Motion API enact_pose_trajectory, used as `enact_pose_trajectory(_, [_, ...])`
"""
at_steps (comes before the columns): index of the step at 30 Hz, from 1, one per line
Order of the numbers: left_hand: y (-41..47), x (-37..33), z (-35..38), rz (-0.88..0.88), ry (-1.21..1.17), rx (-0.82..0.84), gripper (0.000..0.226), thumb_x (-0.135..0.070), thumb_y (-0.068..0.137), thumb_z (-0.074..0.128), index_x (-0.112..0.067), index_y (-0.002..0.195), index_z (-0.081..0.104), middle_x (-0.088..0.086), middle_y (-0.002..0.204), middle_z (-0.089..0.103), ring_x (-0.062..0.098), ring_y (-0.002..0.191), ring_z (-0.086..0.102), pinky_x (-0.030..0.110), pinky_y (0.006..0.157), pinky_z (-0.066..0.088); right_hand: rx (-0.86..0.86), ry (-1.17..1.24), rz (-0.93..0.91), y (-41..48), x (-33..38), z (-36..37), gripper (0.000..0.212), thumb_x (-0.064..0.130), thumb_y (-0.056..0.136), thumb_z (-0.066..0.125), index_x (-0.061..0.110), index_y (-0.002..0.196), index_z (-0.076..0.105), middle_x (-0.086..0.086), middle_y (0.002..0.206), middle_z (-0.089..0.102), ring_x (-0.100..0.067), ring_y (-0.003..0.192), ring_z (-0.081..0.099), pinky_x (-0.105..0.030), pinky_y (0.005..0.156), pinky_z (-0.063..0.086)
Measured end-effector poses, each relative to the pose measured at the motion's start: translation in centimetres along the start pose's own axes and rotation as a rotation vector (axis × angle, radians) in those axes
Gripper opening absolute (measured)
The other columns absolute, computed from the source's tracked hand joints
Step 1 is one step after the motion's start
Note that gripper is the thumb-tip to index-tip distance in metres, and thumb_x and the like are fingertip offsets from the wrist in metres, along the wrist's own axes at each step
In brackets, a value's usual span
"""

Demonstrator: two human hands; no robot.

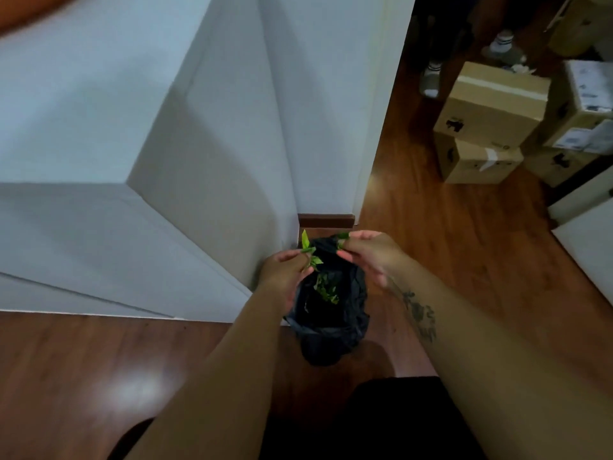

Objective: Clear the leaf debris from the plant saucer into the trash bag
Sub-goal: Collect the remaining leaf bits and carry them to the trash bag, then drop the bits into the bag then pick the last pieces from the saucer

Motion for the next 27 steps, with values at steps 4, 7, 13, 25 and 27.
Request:
enact_pose_trajectory(4, [2.9, 2.7, -1.1, -0.021, 0.157, 0.002, 0.005, -0.001, 0.091, 0.063, 0.001, 0.094, 0.066, 0.011, 0.088, 0.066, 0.017, 0.080, 0.064, 0.016, 0.061, 0.057, -0.045, -0.247, 0.033, 2.8, -4.2, -1.5, 0.008, -0.009, 0.086, 0.059, -0.001, 0.084, 0.058, -0.011, 0.079, 0.060, -0.016, 0.071, 0.060, -0.019, 0.058, 0.057])
enact_pose_trajectory(7, [4.4, 4.4, -1.8, -0.031, 0.386, 0.052, 0.026, -0.010, 0.093, 0.063, -0.003, 0.118, 0.062, 0.013, 0.104, 0.064, 0.024, 0.095, 0.062, 0.030, 0.081, 0.055, -0.041, -0.499, 0.058, 4.2, -7.3, -2.2, 0.021, -0.001, 0.087, 0.062, -0.002, 0.108, 0.060, -0.008, 0.086, 0.059, -0.019, 0.080, 0.061, -0.035, 0.072, 0.059])
enact_pose_trajectory(13, [5.0, 4.2, -2.3, 0.097, 0.542, 0.065, 0.023, -0.008, 0.094, 0.059, -0.002, 0.116, 0.063, 0.003, 0.085, 0.063, 0.019, 0.080, 0.062, 0.032, 0.082, 0.055, -0.149, -0.726, -0.074, 4.8, -8.3, -2.3, 0.007, 0.006, 0.088, 0.063, 0.010, 0.089, 0.068, -0.013, 0.098, 0.066, -0.030, 0.094, 0.064, -0.049, 0.086, 0.055])
enact_pose_trajectory(25, [-8.3, -11.4, 3.0, 0.214, 0.437, 0.152, 0.019, -0.005, 0.092, 0.058, -0.015, 0.080, 0.068, 0.004, 0.082, 0.070, 0.016, 0.069, 0.067, 0.026, 0.068, 0.055, -0.225, -0.616, -0.192, -6.8, 9.9, 3.4, 0.013, 0.002, 0.087, 0.060, 0.010, 0.078, 0.066, -0.008, 0.072, 0.067, -0.023, 0.069, 0.064, -0.035, 0.068, 0.058])
enact_pose_trajectory(27, [-11.2, -14.9, 4.3, 0.238, 0.421, 0.178, 0.015, -0.005, 0.092, 0.059, -0.012, 0.082, 0.068, 0.004, 0.083, 0.070, 0.016, 0.068, 0.067, 0.023, 0.066, 0.055, -0.219, -0.601, -0.231, -9.2, 13.9, 5.0, 0.006, 0.003, 0.086, 0.061, 0.003, 0.086, 0.067, -0.009, 0.075, 0.067, -0.019, 0.065, 0.063, -0.021, 0.058, 0.056])
Point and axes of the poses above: each hand's wrist, its own y-axis towards the middle knuckle, its own z-axis out of the palm, x = y × z, the point moved 4 cm from there along y, towards the middle knuckle
